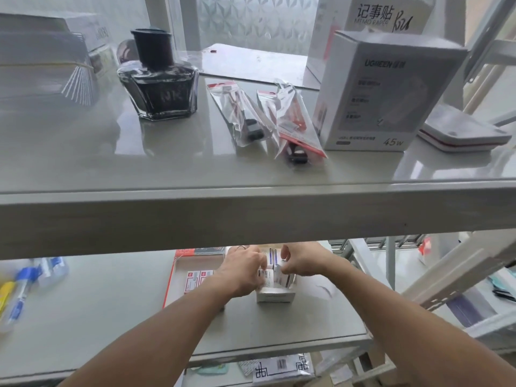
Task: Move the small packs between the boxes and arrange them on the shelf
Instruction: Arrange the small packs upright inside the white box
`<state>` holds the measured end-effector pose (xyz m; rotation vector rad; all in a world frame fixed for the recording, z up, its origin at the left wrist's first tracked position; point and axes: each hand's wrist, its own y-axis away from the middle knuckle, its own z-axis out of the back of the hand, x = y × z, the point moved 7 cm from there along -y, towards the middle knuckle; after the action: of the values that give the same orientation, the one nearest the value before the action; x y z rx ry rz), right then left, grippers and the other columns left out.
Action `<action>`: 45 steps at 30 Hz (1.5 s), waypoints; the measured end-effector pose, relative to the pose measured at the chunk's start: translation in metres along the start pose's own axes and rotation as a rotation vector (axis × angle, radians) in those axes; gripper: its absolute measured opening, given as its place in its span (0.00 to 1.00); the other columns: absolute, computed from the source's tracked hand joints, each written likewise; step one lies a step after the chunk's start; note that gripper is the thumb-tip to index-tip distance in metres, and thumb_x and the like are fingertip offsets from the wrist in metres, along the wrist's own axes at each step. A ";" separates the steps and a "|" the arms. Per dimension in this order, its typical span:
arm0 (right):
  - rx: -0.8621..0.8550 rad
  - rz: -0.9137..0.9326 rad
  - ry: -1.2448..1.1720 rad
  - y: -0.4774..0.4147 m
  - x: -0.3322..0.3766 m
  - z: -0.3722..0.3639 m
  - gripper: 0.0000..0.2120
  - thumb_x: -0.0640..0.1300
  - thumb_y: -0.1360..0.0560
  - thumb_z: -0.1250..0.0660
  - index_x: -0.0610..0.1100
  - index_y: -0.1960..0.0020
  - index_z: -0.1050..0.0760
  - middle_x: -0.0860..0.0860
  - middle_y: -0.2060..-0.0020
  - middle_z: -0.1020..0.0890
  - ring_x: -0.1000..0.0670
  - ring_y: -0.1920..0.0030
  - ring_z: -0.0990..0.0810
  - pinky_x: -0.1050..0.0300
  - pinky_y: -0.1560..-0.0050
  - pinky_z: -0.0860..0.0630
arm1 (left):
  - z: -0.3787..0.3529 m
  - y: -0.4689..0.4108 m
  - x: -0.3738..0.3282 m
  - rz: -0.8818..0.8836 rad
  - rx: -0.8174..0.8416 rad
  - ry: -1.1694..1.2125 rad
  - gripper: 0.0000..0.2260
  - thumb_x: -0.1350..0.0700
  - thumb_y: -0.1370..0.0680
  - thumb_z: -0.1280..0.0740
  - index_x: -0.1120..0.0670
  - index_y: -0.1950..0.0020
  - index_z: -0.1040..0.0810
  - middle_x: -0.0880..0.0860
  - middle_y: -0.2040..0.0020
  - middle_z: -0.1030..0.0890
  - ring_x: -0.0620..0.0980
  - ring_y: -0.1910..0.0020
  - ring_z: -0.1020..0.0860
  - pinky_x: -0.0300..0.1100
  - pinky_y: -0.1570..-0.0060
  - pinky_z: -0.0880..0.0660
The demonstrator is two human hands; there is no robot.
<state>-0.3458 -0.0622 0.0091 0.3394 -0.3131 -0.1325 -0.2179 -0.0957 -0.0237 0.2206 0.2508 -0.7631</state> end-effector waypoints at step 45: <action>-0.129 0.262 0.135 0.010 0.005 -0.025 0.11 0.45 0.33 0.22 0.45 0.52 0.16 0.49 0.46 0.25 0.51 0.48 0.32 0.57 0.50 0.25 | 0.000 0.009 -0.006 0.140 -0.056 -0.107 0.17 0.44 0.28 0.27 0.48 0.43 0.21 0.52 0.42 0.21 0.55 0.42 0.24 0.51 0.42 0.27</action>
<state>-0.3326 -0.0462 -0.0080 0.1758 -0.2120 0.1272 -0.2154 -0.0854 -0.0213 0.1422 0.1530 -0.6258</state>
